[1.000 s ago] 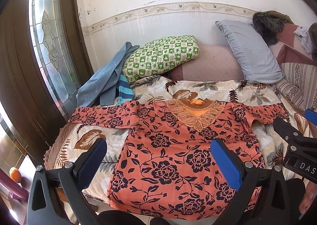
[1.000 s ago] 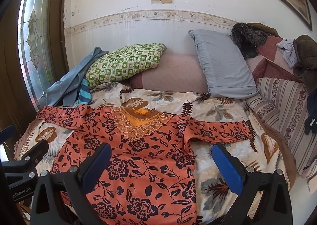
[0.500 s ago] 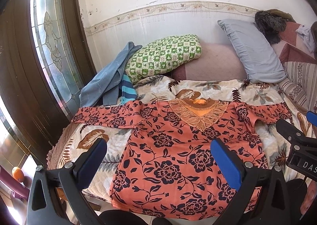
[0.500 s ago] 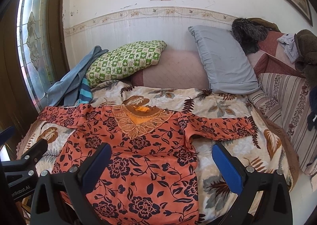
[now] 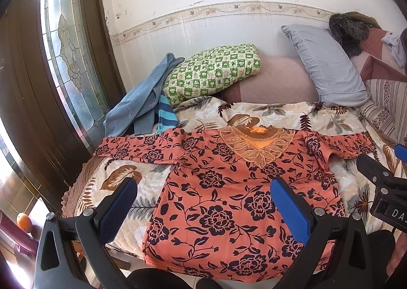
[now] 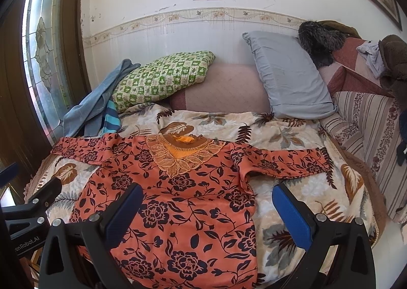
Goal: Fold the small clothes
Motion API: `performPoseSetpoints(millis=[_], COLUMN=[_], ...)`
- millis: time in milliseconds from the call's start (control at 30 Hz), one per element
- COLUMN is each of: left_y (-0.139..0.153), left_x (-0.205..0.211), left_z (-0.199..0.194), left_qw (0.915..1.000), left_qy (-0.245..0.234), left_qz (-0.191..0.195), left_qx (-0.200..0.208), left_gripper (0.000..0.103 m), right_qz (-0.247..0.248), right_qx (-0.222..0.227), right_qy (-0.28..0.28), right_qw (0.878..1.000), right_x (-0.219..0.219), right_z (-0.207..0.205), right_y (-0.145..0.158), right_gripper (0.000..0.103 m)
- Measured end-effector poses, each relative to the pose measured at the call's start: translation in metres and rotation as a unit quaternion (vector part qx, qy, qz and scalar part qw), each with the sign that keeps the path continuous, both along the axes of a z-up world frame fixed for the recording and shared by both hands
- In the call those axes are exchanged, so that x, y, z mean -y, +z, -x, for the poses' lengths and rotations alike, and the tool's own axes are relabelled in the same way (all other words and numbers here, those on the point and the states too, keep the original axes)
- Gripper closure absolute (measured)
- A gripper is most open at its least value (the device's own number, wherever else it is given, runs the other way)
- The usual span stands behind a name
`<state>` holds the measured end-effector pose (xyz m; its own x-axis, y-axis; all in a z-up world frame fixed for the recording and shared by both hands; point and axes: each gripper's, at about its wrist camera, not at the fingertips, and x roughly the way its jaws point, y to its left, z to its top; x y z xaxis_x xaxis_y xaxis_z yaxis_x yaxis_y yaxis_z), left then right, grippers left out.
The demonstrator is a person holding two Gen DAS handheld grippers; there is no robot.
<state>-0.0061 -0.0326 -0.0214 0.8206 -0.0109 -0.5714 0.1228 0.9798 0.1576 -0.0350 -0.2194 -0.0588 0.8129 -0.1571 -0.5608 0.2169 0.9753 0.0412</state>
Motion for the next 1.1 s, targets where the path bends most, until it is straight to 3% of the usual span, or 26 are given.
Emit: performPoseSetpoints(millis=[1100], left_y=[0.01], left_x=[0.004], left_z=[0.006], left_qw=[0.9999], left_qy=[-0.001], left_qz=[-0.009], left_qx=[0.009], left_gripper=[0.0], right_qz=[-0.009], right_qx=[0.004], right_qy=[0.005], right_qw=[1.0], right_x=[0.007], right_z=[0.004], right_y=[0.005], right_gripper=[0.0])
